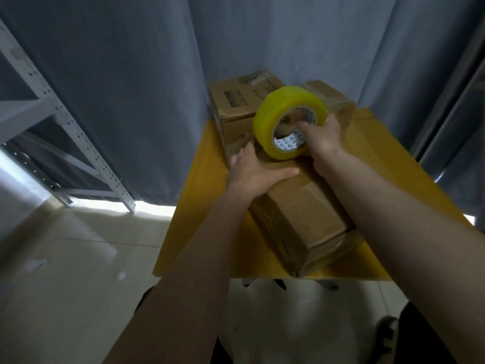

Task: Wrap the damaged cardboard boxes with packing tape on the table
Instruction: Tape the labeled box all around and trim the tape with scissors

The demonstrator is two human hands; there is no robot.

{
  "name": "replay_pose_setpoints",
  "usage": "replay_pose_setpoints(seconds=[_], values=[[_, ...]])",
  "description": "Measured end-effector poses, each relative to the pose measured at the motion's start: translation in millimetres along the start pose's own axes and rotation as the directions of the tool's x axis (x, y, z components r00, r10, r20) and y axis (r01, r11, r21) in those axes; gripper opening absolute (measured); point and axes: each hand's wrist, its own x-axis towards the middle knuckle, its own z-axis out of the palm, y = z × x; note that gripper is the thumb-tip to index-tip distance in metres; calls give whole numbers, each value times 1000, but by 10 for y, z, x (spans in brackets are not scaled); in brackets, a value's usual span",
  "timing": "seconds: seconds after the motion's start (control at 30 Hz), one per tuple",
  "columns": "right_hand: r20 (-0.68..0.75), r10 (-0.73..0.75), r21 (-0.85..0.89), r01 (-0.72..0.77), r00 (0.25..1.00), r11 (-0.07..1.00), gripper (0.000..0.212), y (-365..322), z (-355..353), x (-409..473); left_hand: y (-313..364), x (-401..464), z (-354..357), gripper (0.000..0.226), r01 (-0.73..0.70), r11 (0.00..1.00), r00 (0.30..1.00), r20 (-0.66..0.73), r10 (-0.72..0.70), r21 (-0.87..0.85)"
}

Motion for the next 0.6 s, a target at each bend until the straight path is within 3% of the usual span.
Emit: replay_pose_setpoints(seconds=[0.07, 0.17, 0.43, 0.53, 0.6], values=[[69, 121, 30, -123, 990, 992, 40, -21, -103, 15, -15, 8, 21, 125, 39, 999, 999, 9, -39, -5], [139, 97, -30, -94, 986, 995, 22, -53, -184, 41, -49, 62, 13, 126, 41, 998, 999, 21, -42, 51], [-73, 12, -29, -14, 997, 999, 15, -97, -385, 178, -61, 63, 0, 127, 63, 993, 995, 65, -70, 104], [-28, 89, 36, -88, 996, 995, 11, -67, -583, 255, -41, 66, 17, 126, 61, 994, 995, 73, -68, 93], [-28, 115, 28, -114, 993, 993, 19, -39, -631, 304, -26, 70, 26, 126, 59, 995, 995, 79, -66, 77]])
